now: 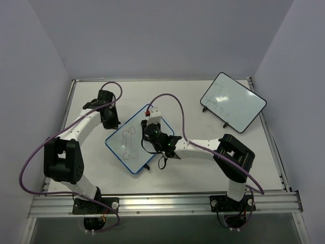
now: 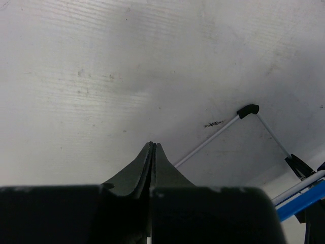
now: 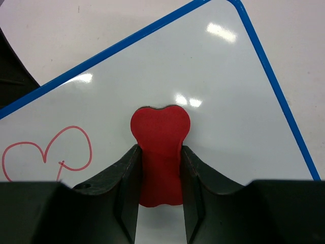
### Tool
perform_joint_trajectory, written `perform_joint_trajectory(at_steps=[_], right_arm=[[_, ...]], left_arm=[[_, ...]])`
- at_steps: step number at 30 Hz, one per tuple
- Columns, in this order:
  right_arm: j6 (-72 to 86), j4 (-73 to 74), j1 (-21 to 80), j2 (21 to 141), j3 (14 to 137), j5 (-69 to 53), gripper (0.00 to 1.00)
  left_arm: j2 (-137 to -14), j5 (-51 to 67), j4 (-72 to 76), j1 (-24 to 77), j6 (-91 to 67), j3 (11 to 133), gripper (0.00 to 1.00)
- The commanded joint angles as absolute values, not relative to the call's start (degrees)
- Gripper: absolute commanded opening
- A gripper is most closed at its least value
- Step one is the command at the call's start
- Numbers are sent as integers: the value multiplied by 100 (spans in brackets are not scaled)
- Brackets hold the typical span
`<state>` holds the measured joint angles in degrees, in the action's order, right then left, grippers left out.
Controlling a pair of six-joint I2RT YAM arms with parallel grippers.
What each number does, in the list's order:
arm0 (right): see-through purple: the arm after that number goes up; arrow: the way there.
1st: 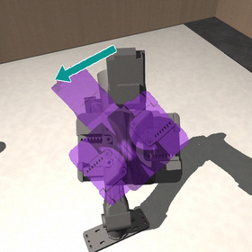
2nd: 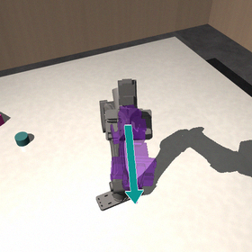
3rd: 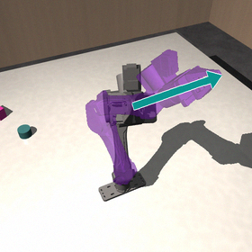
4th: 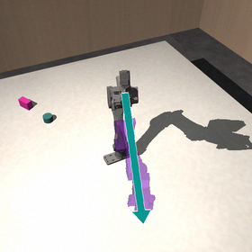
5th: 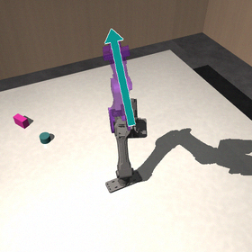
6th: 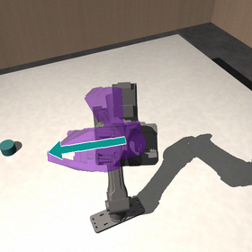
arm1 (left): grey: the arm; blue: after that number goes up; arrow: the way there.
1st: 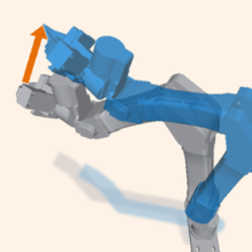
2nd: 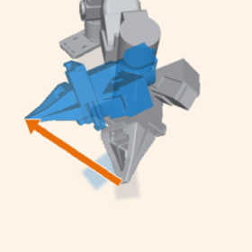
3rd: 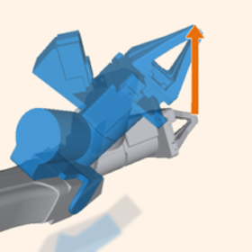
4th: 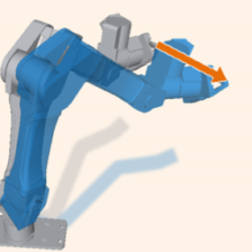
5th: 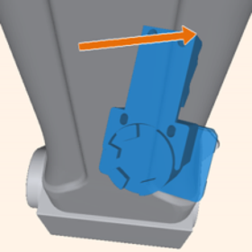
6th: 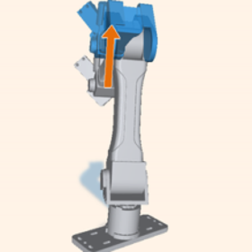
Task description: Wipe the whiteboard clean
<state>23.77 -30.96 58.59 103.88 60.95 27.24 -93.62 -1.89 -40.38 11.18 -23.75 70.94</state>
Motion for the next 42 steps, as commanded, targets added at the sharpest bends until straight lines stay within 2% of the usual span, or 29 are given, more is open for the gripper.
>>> perform_joint_trajectory(at_steps=[1,30,42], right_arm=[[2312,-2857,6003,10626,6328,2470,22],[2391,-2619,6943,11065,6803,2672,22],[2505,-2575,6452,10635,6214,2874,24]], left_arm=[[-9141,-158,-4052,1099,-2338,7093,2],[-8719,79,-3858,1459,-2180,6856,2],[-8596,114,-3771,1485,-2092,6785,2]])
